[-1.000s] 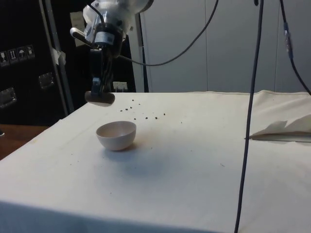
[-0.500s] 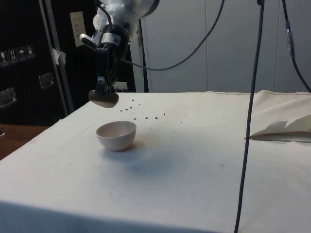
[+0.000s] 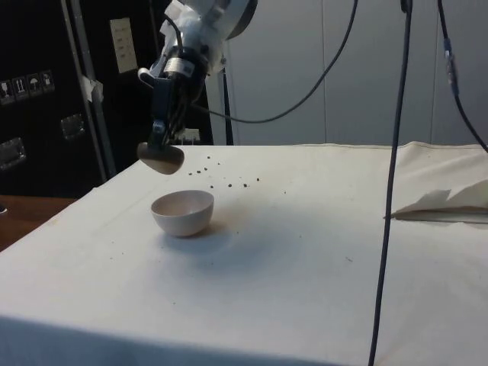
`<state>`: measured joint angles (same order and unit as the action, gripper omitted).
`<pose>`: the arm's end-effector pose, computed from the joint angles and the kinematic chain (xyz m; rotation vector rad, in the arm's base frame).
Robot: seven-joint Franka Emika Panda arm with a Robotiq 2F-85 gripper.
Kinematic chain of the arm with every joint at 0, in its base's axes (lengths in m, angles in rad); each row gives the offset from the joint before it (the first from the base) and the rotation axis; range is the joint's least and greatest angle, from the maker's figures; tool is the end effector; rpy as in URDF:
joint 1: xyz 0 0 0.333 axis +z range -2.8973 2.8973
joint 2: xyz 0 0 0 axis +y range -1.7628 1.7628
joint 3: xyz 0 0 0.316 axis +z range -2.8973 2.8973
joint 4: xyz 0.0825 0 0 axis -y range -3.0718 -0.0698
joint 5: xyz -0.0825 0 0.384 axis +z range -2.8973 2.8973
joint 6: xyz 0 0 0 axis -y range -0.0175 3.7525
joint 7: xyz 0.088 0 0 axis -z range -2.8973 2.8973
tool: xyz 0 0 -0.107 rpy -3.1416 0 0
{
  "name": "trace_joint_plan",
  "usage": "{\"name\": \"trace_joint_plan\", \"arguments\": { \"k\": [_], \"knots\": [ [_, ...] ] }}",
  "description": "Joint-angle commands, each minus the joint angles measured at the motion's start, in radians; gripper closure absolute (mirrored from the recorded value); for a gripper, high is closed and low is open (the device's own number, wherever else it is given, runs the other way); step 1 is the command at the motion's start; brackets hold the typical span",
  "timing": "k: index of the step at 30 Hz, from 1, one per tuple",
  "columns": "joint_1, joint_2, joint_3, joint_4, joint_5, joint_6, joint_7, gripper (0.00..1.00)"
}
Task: Pour the coffee beans from the cup into the bowl.
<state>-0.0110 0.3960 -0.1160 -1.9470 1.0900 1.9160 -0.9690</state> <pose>0.5961 -0.0099 0.2760 -2.1878 -0.2362 -0.1702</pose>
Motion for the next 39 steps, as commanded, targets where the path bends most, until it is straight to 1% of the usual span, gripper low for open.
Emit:
{"name": "trace_joint_plan", "arguments": {
  "k": [1, 2, 3, 4, 9, 10, 11, 12, 13, 14, 20, 21, 22, 23, 24, 29, 30, 31, 32, 39],
  "knots": [
    [-0.005, 0.003, 0.001, 0.001, 0.012, -0.008, -0.006, 1.0],
    [-0.006, 0.005, -0.001, 0.001, 0.019, -0.013, -0.011, 1.0],
    [-0.001, 0.004, -0.004, 0.0, 0.014, -0.011, -0.012, 1.0],
    [-0.007, 0.007, -0.003, 0.002, 0.024, -0.018, -0.016, 1.0],
    [-0.011, 0.014, -0.021, 0.003, 0.049, -0.053, -0.036, 1.0],
    [-0.01, 0.014, -0.025, 0.004, 0.053, -0.061, -0.039, 1.0],
    [-0.013, 0.015, -0.031, 0.004, 0.062, -0.076, -0.046, 1.0],
    [-0.006, 0.013, -0.029, 0.002, 0.051, -0.059, -0.041, 1.0],
    [-0.013, 0.015, -0.031, 0.004, 0.062, -0.076, -0.046, 1.0],
    [-0.013, 0.017, -0.039, 0.004, 0.071, -0.092, -0.052, 1.0],
    [-0.018, 0.025, -0.061, 0.009, 0.1, -0.143, -0.07, 1.0],
    [-0.018, 0.028, -0.068, 0.012, 0.109, -0.16, -0.075, 1.0],
    [-0.012, 0.025, -0.071, 0.008, 0.104, -0.152, -0.076, 1.0],
    [-0.012, 0.027, -0.075, 0.009, 0.108, -0.16, -0.078, 1.0],
    [-0.018, 0.031, -0.075, 0.013, 0.118, -0.176, -0.079, 1.0],
    [-0.02, 0.037, -0.091, 0.015, 0.142, -0.213, -0.092, 1.0],
    [-0.021, 0.04, -0.097, 0.015, 0.152, -0.229, -0.097, 1.0],
    [-0.015, 0.036, -0.101, 0.01, 0.148, -0.221, -0.099, 1.0],
    [-0.021, 0.042, -0.1, 0.016, 0.157, -0.237, -0.099, 1.0],
    [-0.022, 0.058, -0.124, 0.021, 0.195, -0.297, -0.112, 1.0]
  ]
}}
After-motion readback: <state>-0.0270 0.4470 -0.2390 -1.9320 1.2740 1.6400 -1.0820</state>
